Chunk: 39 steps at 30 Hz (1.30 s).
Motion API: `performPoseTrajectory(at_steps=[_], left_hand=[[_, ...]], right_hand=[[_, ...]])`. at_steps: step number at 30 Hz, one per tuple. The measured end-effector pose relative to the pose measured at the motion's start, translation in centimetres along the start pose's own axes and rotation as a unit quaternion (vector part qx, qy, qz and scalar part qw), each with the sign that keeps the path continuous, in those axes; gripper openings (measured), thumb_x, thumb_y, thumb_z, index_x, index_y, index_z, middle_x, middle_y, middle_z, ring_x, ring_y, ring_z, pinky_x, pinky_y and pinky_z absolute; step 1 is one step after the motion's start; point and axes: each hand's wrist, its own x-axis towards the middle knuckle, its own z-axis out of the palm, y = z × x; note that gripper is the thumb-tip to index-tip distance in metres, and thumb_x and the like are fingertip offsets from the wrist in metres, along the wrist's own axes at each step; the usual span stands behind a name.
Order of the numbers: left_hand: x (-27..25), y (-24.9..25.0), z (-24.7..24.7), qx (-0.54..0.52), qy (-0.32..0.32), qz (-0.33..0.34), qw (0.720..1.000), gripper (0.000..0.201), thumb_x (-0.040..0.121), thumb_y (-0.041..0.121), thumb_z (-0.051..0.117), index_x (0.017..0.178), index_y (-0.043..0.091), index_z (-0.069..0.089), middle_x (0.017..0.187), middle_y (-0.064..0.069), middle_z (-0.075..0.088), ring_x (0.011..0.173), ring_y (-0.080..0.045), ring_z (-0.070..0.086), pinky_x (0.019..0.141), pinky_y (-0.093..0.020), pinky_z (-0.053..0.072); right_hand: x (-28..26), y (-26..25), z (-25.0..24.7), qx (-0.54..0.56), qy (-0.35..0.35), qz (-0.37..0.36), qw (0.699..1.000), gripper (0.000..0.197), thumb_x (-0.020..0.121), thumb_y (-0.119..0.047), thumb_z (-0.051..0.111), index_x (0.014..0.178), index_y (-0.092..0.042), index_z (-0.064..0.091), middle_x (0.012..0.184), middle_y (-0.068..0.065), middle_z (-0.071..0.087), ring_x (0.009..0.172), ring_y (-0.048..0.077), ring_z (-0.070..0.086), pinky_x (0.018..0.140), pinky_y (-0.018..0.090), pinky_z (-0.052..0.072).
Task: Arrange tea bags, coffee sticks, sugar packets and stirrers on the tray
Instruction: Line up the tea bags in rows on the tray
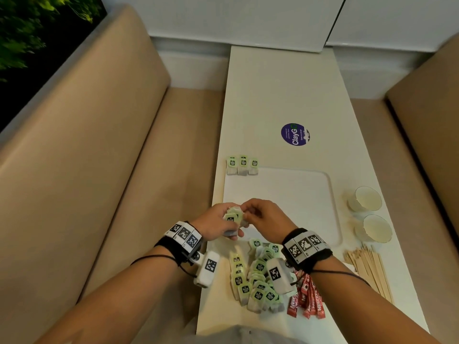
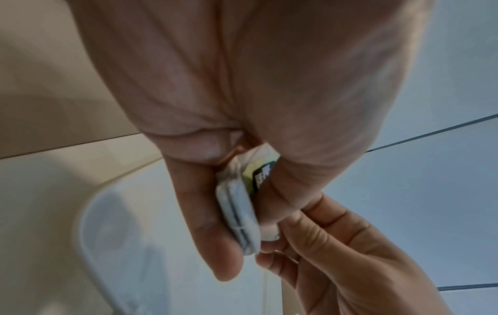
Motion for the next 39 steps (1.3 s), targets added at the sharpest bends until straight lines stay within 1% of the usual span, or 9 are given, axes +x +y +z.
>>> performPoseTrajectory(at_steps=[6, 11, 15, 18, 24, 28, 33, 37, 39], left_hand=[[0.4, -0.2, -2.1, -0.019, 0.059, -0.005, 0.998, 0.027, 0.091, -0.006, 0.062, 0.113, 0.009, 0.063, 0.102, -0.019, 0.070, 0.086, -0.022, 0.073, 0.068, -0.029, 0.060], [1.2, -0.3, -3.4, -0.004, 0.120, 0.022, 0.993, 0.016, 0.092, 0.020, 0.072, 0.105, 0.011, 0.068, 0.085, -0.012, 0.072, 0.076, -0.018, 0.068, 0.059, -0.025, 0.054], [2.2, -0.2, -4.2, 0.011, 0.144, 0.032, 0.989, 0.009, 0.094, 0.017, 0.071, 0.097, 0.009, 0.068, 0.077, -0.008, 0.068, 0.070, -0.015, 0.064, 0.056, -0.023, 0.052], [2.8, 0.0, -4.8, 0.017, 0.148, 0.033, 0.988, 0.015, 0.093, 0.018, 0.071, 0.100, 0.005, 0.067, 0.077, -0.009, 0.067, 0.068, -0.014, 0.063, 0.055, -0.023, 0.051], [4.4, 0.5, -5.2, 0.000, 0.221, 0.019, 0.975, 0.019, 0.091, 0.022, 0.075, 0.087, 0.008, 0.062, 0.067, -0.009, 0.065, 0.058, -0.013, 0.062, 0.057, -0.026, 0.052], [5.3, 1.1, -5.1, -0.009, 0.189, 0.034, 0.981, 0.023, 0.088, 0.031, 0.077, 0.093, 0.010, 0.069, 0.078, -0.004, 0.070, 0.073, -0.015, 0.068, 0.068, -0.032, 0.059], [6.5, 1.4, -5.5, -0.009, 0.216, 0.026, 0.976, 0.017, 0.089, 0.025, 0.076, 0.097, 0.013, 0.067, 0.077, -0.001, 0.069, 0.066, -0.009, 0.066, 0.067, -0.031, 0.059], [6.9, 1.2, -6.2, 0.012, 0.219, 0.016, 0.976, 0.010, 0.094, 0.023, 0.070, 0.095, 0.014, 0.069, 0.079, -0.006, 0.068, 0.067, -0.016, 0.063, 0.064, -0.030, 0.056], [6.9, 1.0, -6.5, 0.039, 0.212, 0.010, 0.976, 0.012, 0.094, 0.027, 0.069, 0.093, 0.014, 0.069, 0.072, -0.001, 0.066, 0.063, -0.016, 0.061, 0.063, -0.030, 0.054]], right_hand=[[1.2, 0.6, 0.6, 0.012, 0.052, 0.015, 0.998, 0.018, 0.102, -0.015, 0.051, 0.115, -0.020, 0.063, 0.090, -0.003, 0.069, 0.075, 0.006, 0.066, 0.076, 0.024, 0.053], [1.5, 0.3, 1.7, 0.026, 0.062, 0.025, 0.997, 0.016, 0.103, -0.017, 0.048, 0.112, -0.020, 0.062, 0.093, -0.003, 0.068, 0.076, 0.008, 0.065, 0.075, 0.025, 0.054], [2.1, 0.2, 2.3, 0.028, 0.052, 0.041, 0.997, 0.011, 0.102, -0.029, 0.055, 0.105, -0.021, 0.062, 0.092, -0.003, 0.068, 0.077, 0.010, 0.067, 0.076, 0.030, 0.056], [2.8, 0.3, 2.4, 0.024, 0.050, 0.058, 0.997, 0.020, 0.098, -0.038, 0.061, 0.094, -0.019, 0.063, 0.085, 0.000, 0.070, 0.078, 0.019, 0.068, 0.076, 0.036, 0.056], [5.4, 1.2, 2.7, 0.045, 0.117, 0.095, 0.988, 0.035, 0.096, -0.051, 0.058, 0.088, -0.017, 0.057, 0.084, 0.003, 0.070, 0.079, 0.020, 0.070, 0.076, 0.041, 0.056], [6.9, 0.5, 2.6, 0.044, 0.118, 0.073, 0.989, 0.030, 0.098, -0.047, 0.058, 0.090, -0.018, 0.061, 0.085, -0.003, 0.070, 0.068, 0.013, 0.064, 0.068, 0.030, 0.052], [8.2, 0.5, 2.6, 0.042, 0.092, 0.026, 0.994, 0.011, 0.100, -0.032, 0.060, 0.104, -0.026, 0.069, 0.109, -0.006, 0.066, 0.095, 0.008, 0.064, 0.083, 0.022, 0.053], [8.7, 1.5, 2.6, 0.040, 0.130, 0.051, 0.989, 0.007, 0.096, -0.029, 0.066, 0.093, -0.023, 0.070, 0.092, -0.010, 0.070, 0.078, 0.004, 0.064, 0.072, 0.020, 0.051], [8.9, 2.1, 2.5, 0.045, 0.147, 0.075, 0.985, 0.011, 0.094, -0.033, 0.070, 0.094, -0.022, 0.069, 0.085, -0.008, 0.070, 0.070, 0.000, 0.063, 0.065, 0.013, 0.047]])
